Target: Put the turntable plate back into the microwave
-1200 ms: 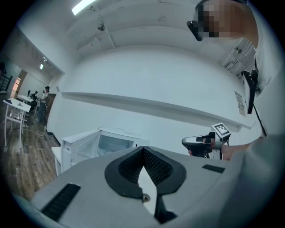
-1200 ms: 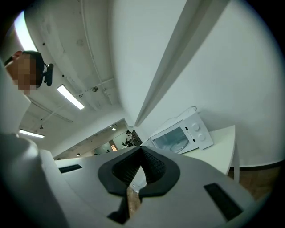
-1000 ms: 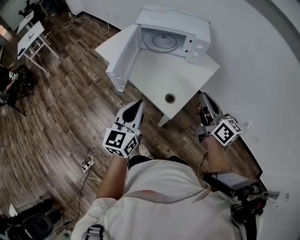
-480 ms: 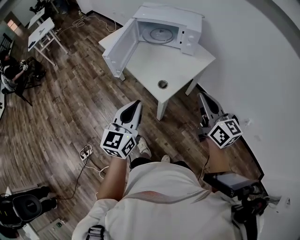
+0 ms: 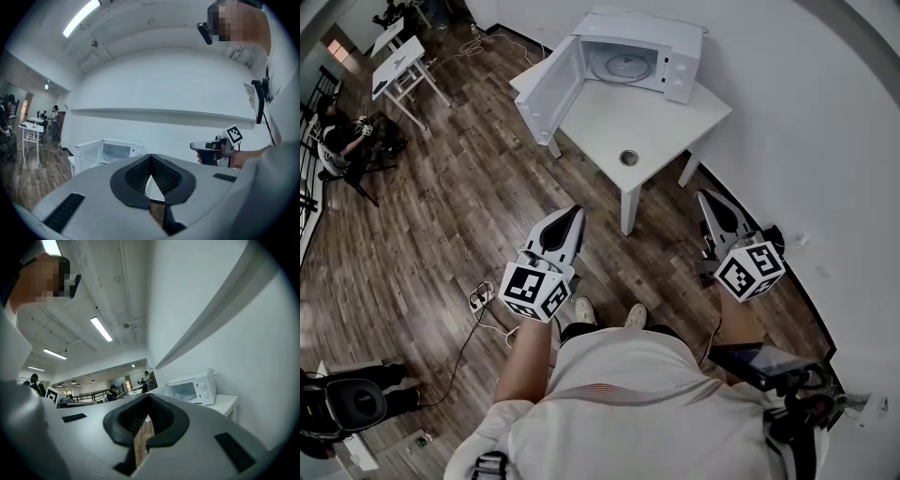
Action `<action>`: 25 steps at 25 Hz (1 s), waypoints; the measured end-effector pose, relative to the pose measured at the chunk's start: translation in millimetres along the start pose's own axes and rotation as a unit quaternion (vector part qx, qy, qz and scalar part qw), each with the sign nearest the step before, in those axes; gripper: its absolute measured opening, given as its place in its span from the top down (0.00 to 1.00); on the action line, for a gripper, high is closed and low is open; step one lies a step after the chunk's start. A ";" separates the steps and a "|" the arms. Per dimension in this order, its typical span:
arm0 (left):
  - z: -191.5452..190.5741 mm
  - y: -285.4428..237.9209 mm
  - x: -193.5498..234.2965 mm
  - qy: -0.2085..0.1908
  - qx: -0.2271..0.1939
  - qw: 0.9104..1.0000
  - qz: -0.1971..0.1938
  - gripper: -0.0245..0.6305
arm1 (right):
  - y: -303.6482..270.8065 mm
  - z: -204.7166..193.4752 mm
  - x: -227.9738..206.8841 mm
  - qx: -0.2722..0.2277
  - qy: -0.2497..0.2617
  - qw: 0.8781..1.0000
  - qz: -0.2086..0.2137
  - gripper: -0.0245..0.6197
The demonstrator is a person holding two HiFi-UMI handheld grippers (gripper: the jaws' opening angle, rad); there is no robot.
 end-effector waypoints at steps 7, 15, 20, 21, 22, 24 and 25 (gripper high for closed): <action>6.6 5.1 14.7 -0.010 -0.005 1.000 -0.010 0.95 | -9.5 6.9 13.5 -0.009 0.010 1.000 -0.028 0.96; 9.0 15.6 38.2 -0.008 -0.009 1.000 -0.022 0.95 | -25.0 8.4 39.4 -0.006 0.013 0.999 -0.040 0.95; 7.6 20.6 44.5 -0.006 -0.008 1.000 -0.022 0.95 | -28.0 7.9 46.6 -0.004 0.012 0.999 -0.040 0.96; 7.1 20.5 45.4 -0.007 -0.008 1.000 -0.022 0.95 | -28.8 7.2 46.3 -0.005 0.011 0.999 -0.041 0.96; 6.3 20.2 46.2 -0.007 -0.007 1.000 -0.022 0.95 | -29.5 6.2 45.9 -0.004 0.011 0.999 -0.041 0.96; 4.9 19.6 47.4 -0.006 -0.007 1.000 -0.022 0.95 | -30.8 4.6 45.4 -0.004 0.010 0.999 -0.041 0.96; 4.8 19.4 47.8 -0.006 -0.008 1.000 -0.022 0.95 | -31.2 4.2 45.5 -0.004 0.010 0.999 -0.041 0.96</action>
Point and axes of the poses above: the fingertips, and each gripper's own axes: y backward along the fingers, x to its left, z out of its top, the point moved 5 cm from there along y, backward along the fingers, and after that the axes turned 12 degrees about x, right-handed, at the moved point
